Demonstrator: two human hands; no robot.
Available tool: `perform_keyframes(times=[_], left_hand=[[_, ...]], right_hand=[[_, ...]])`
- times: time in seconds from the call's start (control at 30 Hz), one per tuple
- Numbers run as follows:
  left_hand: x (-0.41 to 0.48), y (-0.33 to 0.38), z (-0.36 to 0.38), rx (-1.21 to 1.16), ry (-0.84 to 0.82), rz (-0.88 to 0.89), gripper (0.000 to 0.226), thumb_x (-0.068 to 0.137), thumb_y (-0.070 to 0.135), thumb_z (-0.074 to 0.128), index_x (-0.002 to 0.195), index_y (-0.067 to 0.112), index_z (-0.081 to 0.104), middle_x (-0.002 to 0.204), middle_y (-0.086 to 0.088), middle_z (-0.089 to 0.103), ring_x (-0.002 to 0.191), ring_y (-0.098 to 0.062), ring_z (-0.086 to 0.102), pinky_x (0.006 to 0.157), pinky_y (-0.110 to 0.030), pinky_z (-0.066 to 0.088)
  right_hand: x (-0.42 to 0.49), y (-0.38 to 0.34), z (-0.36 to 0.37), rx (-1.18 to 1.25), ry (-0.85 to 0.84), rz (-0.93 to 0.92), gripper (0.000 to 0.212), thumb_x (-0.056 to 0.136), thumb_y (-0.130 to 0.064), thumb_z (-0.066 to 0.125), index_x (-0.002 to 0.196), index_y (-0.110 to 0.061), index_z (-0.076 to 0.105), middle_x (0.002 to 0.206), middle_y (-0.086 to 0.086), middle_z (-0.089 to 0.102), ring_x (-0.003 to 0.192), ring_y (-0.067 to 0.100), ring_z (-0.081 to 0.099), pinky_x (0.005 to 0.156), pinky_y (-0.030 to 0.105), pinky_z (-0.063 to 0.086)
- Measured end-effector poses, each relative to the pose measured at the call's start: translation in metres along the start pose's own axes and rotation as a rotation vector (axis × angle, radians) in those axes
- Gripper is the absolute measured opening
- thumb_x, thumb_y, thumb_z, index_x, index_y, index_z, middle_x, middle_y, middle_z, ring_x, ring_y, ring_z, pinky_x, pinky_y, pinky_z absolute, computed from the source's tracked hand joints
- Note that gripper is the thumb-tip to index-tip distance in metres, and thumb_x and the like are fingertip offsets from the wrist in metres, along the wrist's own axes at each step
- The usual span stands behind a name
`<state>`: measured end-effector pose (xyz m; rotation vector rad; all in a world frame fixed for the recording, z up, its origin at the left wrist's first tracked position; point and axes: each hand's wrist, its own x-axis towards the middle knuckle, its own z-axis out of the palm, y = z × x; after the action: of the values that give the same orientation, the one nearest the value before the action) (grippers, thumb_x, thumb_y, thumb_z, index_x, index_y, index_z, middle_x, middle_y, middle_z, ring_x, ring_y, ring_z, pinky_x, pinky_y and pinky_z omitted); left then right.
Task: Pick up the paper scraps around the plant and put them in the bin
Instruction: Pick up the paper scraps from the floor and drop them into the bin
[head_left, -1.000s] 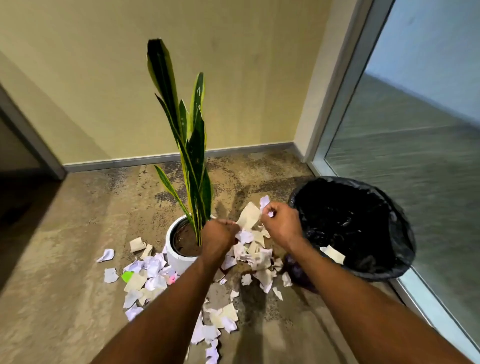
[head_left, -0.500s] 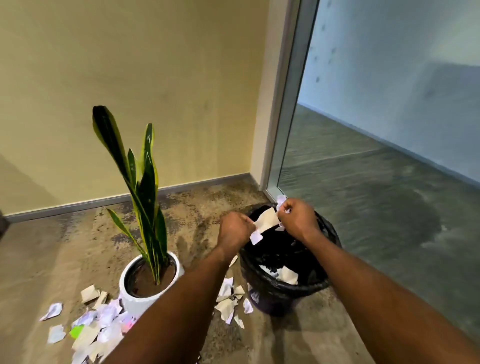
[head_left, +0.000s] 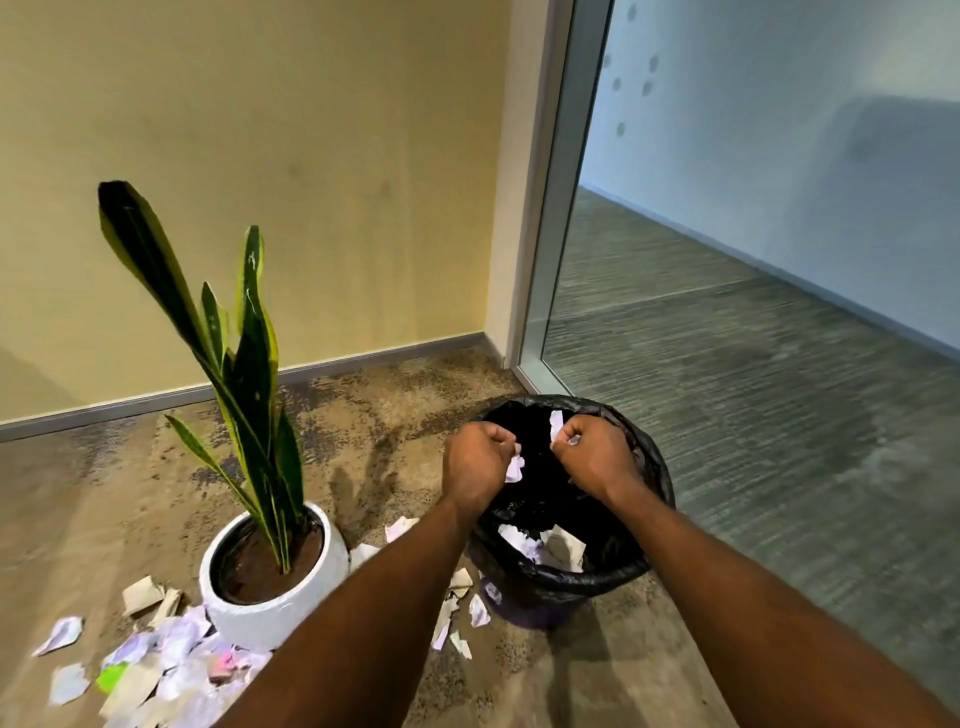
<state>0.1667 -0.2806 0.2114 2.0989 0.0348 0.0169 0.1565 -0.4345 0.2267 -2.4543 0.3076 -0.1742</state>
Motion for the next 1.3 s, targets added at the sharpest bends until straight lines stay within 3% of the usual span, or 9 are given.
perform_keyframes(times=[0.2,0.33,0.4,0.6,0.8,0.93,1.07,1.17,1.3], left_hand=[[0.005,-0.001,0.007,-0.04,-0.102,0.03,0.019,0.092,0.011,0.061,0.105,0.014,0.075,0.097,-0.005,0.076,0.08,-0.025,0.069,0.072,-0.029,0.053],[0.002,-0.001,0.008,-0.057,-0.186,0.088,0.035,0.091,-0.006,0.046,0.115,0.003,0.069,0.113,-0.01,0.072,0.106,-0.017,0.066,0.098,-0.029,0.05],[0.0,-0.001,0.006,-0.062,-0.187,0.111,0.04,0.089,-0.011,0.043,0.118,0.001,0.067,0.117,-0.011,0.07,0.111,-0.017,0.064,0.101,-0.027,0.048],[-0.006,-0.013,-0.022,-0.077,0.0,0.139,0.038,0.089,-0.006,0.046,0.117,0.006,0.068,0.113,-0.006,0.071,0.102,-0.008,0.063,0.092,-0.018,0.047],[-0.033,-0.079,-0.084,-0.022,0.189,0.115,0.037,0.088,-0.001,0.05,0.118,0.011,0.067,0.109,-0.004,0.072,0.096,-0.013,0.066,0.091,-0.025,0.05],[-0.068,-0.154,-0.111,0.14,0.212,0.013,0.036,0.084,0.003,0.052,0.11,0.018,0.072,0.099,-0.006,0.075,0.085,-0.021,0.068,0.08,-0.031,0.052],[-0.111,-0.236,-0.109,0.283,0.039,-0.148,0.031,0.082,0.01,0.06,0.11,0.012,0.072,0.113,-0.007,0.072,0.106,-0.025,0.066,0.09,-0.031,0.048],[-0.145,-0.287,-0.101,0.384,-0.136,-0.222,0.031,0.082,0.024,0.069,0.11,0.01,0.07,0.112,-0.009,0.07,0.103,-0.028,0.064,0.086,-0.036,0.049],[-0.166,-0.325,-0.089,0.585,-0.342,-0.307,0.044,0.085,0.018,0.059,0.129,0.014,0.055,0.124,-0.015,0.057,0.115,-0.032,0.055,0.092,-0.038,0.048]], right_hand=[[-0.002,0.003,0.007,0.022,-0.007,-0.037,0.016,0.08,-0.009,0.063,0.07,-0.021,0.058,0.084,0.002,0.066,0.08,0.022,0.062,0.068,0.027,0.044],[-0.003,0.005,0.01,0.014,-0.003,-0.069,0.024,0.074,0.001,0.063,0.078,-0.022,0.057,0.095,0.005,0.061,0.084,0.021,0.058,0.069,0.023,0.037],[-0.004,0.003,0.016,0.014,0.008,-0.071,0.02,0.076,-0.002,0.066,0.086,-0.019,0.061,0.098,0.004,0.059,0.085,0.02,0.057,0.07,0.021,0.037],[-0.019,-0.036,0.042,0.067,0.03,-0.176,0.035,0.082,-0.009,0.065,0.117,-0.012,0.062,0.12,0.007,0.058,0.107,0.02,0.057,0.089,0.023,0.041],[-0.058,-0.092,0.098,0.013,-0.054,-0.559,0.036,0.083,-0.008,0.06,0.119,-0.016,0.059,0.121,0.001,0.055,0.111,0.017,0.053,0.093,0.028,0.045],[-0.095,-0.1,0.165,-0.043,-0.194,-0.624,0.029,0.084,-0.009,0.056,0.112,-0.016,0.063,0.115,0.004,0.06,0.105,0.022,0.057,0.088,0.035,0.049],[-0.134,-0.067,0.23,-0.182,-0.437,-0.466,0.025,0.088,-0.013,0.049,0.103,-0.015,0.069,0.106,0.012,0.065,0.101,0.032,0.06,0.084,0.036,0.049],[-0.16,-0.035,0.264,-0.222,-0.579,-0.375,0.027,0.086,-0.012,0.051,0.105,-0.016,0.07,0.107,0.013,0.066,0.099,0.032,0.062,0.082,0.033,0.048],[-0.181,-0.006,0.298,-0.326,-0.74,-0.338,0.033,0.084,-0.018,0.061,0.117,-0.017,0.062,0.12,0.012,0.059,0.107,0.03,0.059,0.088,0.029,0.046]])
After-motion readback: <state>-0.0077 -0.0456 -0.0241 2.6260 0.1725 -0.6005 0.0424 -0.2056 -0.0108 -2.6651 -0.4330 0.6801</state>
